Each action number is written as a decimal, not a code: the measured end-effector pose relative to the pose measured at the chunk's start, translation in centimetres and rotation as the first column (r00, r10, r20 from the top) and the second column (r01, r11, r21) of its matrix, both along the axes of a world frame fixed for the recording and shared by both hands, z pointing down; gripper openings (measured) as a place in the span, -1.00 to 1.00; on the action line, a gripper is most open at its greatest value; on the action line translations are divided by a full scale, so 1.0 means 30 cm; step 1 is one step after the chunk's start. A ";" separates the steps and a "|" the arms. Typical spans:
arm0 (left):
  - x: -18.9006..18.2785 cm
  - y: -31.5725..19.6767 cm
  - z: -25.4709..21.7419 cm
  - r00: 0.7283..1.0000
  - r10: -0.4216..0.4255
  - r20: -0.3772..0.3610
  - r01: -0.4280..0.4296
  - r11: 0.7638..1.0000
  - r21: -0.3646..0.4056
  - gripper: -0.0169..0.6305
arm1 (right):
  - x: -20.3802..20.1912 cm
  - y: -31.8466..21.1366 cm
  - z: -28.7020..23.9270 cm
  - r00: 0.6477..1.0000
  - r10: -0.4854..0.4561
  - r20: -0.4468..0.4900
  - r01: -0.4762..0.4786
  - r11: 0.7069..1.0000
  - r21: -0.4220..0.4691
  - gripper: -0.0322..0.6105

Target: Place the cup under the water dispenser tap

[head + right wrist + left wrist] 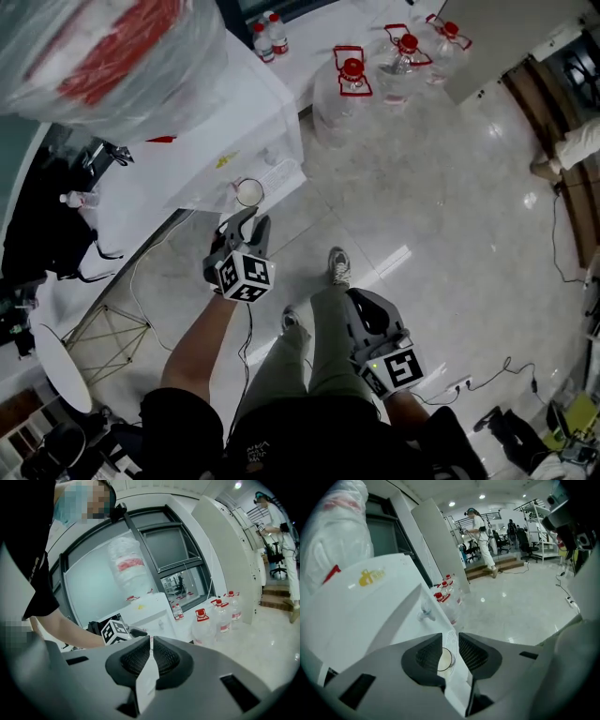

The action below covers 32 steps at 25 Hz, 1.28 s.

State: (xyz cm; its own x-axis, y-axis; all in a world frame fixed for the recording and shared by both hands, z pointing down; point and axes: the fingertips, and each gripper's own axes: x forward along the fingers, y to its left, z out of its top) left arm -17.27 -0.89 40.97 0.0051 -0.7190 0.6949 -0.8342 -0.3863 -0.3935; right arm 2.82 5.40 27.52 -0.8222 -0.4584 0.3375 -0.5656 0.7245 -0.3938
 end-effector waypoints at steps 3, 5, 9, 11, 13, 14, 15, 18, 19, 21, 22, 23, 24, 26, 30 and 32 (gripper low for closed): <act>0.024 0.045 -0.141 0.999 0.000 -0.035 0.002 0.998 0.059 -0.59 | 0.006 0.074 -0.074 1.000 -0.003 -0.005 0.003 1.000 0.013 -0.76; 0.047 0.072 -0.241 0.998 0.009 -0.054 -0.003 0.995 0.102 -0.59 | 0.009 0.125 -0.119 0.999 -0.022 -0.023 0.022 1.000 -0.002 -0.76; 0.109 0.172 -0.450 0.995 0.054 -0.078 -0.039 0.982 0.183 -0.60 | 0.009 0.195 -0.249 1.000 -0.022 -0.015 0.023 0.998 0.050 -0.76; 0.135 0.239 -0.547 0.994 0.078 -0.083 -0.058 0.974 0.221 -0.60 | 0.003 0.234 -0.322 1.000 -0.025 -0.008 0.025 0.997 0.074 -0.76; 0.152 0.310 -0.628 0.991 0.089 -0.101 -0.061 0.966 0.251 -0.60 | 0.000 0.269 -0.380 1.000 -0.014 0.004 0.014 0.993 0.116 -0.76; 0.161 0.347 -0.664 0.989 0.090 -0.116 -0.057 0.963 0.263 -0.61 | 0.000 0.290 -0.404 1.000 -0.014 0.008 0.012 0.991 0.135 -0.76; 0.170 0.384 -0.698 0.987 0.090 -0.131 -0.051 0.960 0.276 -0.62 | -0.001 0.313 -0.426 1.000 -0.016 0.011 0.014 0.988 0.152 -0.76; 0.186 0.487 -0.793 0.981 0.088 -0.172 -0.030 0.948 0.317 -0.66 | -0.008 0.386 -0.483 1.000 -0.026 0.015 0.023 0.983 0.182 -0.76; 0.188 0.519 -0.822 0.979 0.088 -0.186 -0.022 0.944 0.329 -0.67 | -0.011 0.409 -0.499 0.999 -0.026 0.018 0.022 0.981 0.193 -0.76; 0.188 0.583 -0.876 0.972 0.088 -0.219 -0.006 0.937 0.350 -0.69 | -0.014 0.457 -0.536 1.000 -0.017 0.023 0.012 0.981 0.196 -0.76; 0.189 0.617 -0.900 0.968 0.087 -0.234 0.003 0.934 0.358 -0.70 | -0.011 0.481 -0.555 1.000 -0.010 0.025 0.005 0.981 0.196 -0.76; 0.189 0.652 -0.922 0.966 0.085 -0.244 0.011 0.930 0.366 -0.71 | -0.005 0.503 -0.571 1.000 -0.002 0.027 -0.003 0.980 0.199 -0.76; 0.188 0.687 -0.944 0.965 0.082 -0.250 0.019 0.927 0.375 -0.72 | 0.001 0.523 -0.584 1.000 0.004 0.029 -0.010 0.979 0.205 -0.76; 0.181 0.755 -0.981 0.963 0.075 -0.261 0.034 0.920 0.391 -0.76 | 0.009 0.557 -0.608 1.000 0.008 0.028 -0.014 0.975 0.220 -0.76; 0.172 0.858 -1.045 0.954 0.066 -0.292 0.063 0.908 0.413 -0.81 | 0.011 0.597 -0.668 1.000 -0.011 0.009 0.009 0.969 0.247 -0.76; 0.179 0.909 -1.070 0.950 0.064 -0.307 0.074 0.905 0.419 -0.82 | 0.014 0.613 -0.686 1.000 -0.005 0.015 0.001 0.964 0.265 -0.76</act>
State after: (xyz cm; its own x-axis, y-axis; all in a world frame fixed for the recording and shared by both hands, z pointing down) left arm -11.92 26.38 8.88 0.1630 -0.9426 0.2914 -0.9407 -0.2376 -0.2423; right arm 3.24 23.81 6.95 -0.8278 -0.5272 0.1917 -0.5587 0.8058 -0.1966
